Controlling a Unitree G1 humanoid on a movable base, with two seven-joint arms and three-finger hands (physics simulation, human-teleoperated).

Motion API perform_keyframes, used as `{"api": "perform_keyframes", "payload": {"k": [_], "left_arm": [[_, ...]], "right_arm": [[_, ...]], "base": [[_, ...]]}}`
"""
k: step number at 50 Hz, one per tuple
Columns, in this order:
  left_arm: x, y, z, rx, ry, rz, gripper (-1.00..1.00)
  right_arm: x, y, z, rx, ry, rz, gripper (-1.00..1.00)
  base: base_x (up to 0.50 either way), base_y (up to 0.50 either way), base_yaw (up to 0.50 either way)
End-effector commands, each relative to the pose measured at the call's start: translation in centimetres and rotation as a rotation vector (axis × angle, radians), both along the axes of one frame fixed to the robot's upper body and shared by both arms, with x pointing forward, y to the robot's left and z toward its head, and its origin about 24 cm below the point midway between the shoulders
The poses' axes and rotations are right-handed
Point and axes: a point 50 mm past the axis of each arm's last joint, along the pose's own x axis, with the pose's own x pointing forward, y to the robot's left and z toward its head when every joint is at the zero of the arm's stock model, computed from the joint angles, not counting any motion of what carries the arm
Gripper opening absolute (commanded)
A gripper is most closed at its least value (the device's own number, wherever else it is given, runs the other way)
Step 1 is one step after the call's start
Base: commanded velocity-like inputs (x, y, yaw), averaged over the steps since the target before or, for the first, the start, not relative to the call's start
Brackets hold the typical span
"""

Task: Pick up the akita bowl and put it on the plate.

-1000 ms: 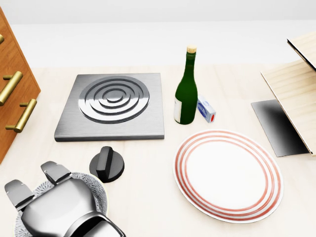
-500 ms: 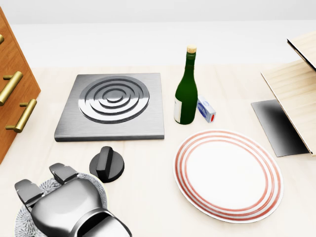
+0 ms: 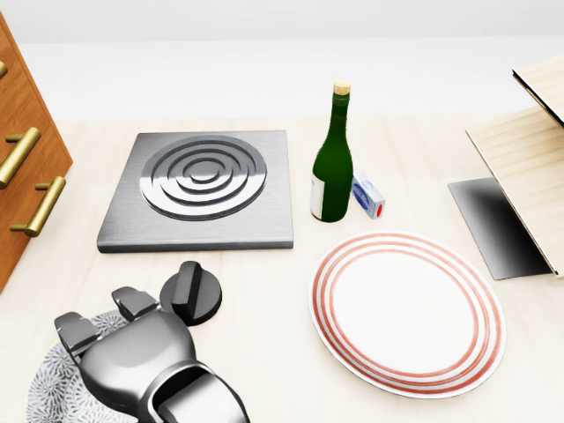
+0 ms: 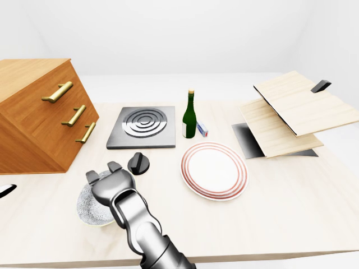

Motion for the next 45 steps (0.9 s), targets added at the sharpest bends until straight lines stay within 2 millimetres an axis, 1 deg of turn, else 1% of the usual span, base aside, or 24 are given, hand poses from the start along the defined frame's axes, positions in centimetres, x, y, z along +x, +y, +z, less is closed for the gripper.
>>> {"api": "perform_keyframes", "payload": {"k": [1,9,21,28,31,43,45], "left_arm": [[0.1,0.0,-0.1,-0.006,0.004,-0.001,1.00],[0.2,0.1,-0.1,-0.008,0.003,-0.002,1.00],[0.1,0.1,0.0,-0.005,-0.004,-0.002,1.00],[0.1,0.1,0.0,-0.008,-0.004,-0.003,1.00],[0.0,0.0,0.3,0.002,-0.019,-0.003,1.00],[0.1,0.1,0.1,-0.007,-0.009,-0.005,1.00],[0.0,0.0,0.3,0.000,-0.018,-0.005,1.00]], "right_arm": [[-0.2,0.0,-0.5,-0.018,0.012,-0.002,0.98],[-0.5,0.2,-0.7,-0.023,0.012,0.007,0.97],[-2.1,1.0,-0.8,-0.029,0.006,0.055,0.97],[-2.5,1.3,-1.1,-0.036,0.015,0.073,0.98],[-2.5,1.4,-1.1,-0.040,0.014,0.075,0.97],[-2.9,1.5,-1.4,-0.039,0.030,0.082,0.97],[-3.1,1.6,-1.5,-0.039,0.032,0.086,0.97]], "base": [[0.00,0.00,0.00],[0.00,0.00,0.00],[0.00,0.00,0.00],[0.00,0.00,0.00],[0.00,0.00,0.00],[0.00,0.00,0.00],[0.00,0.00,0.00]]}}
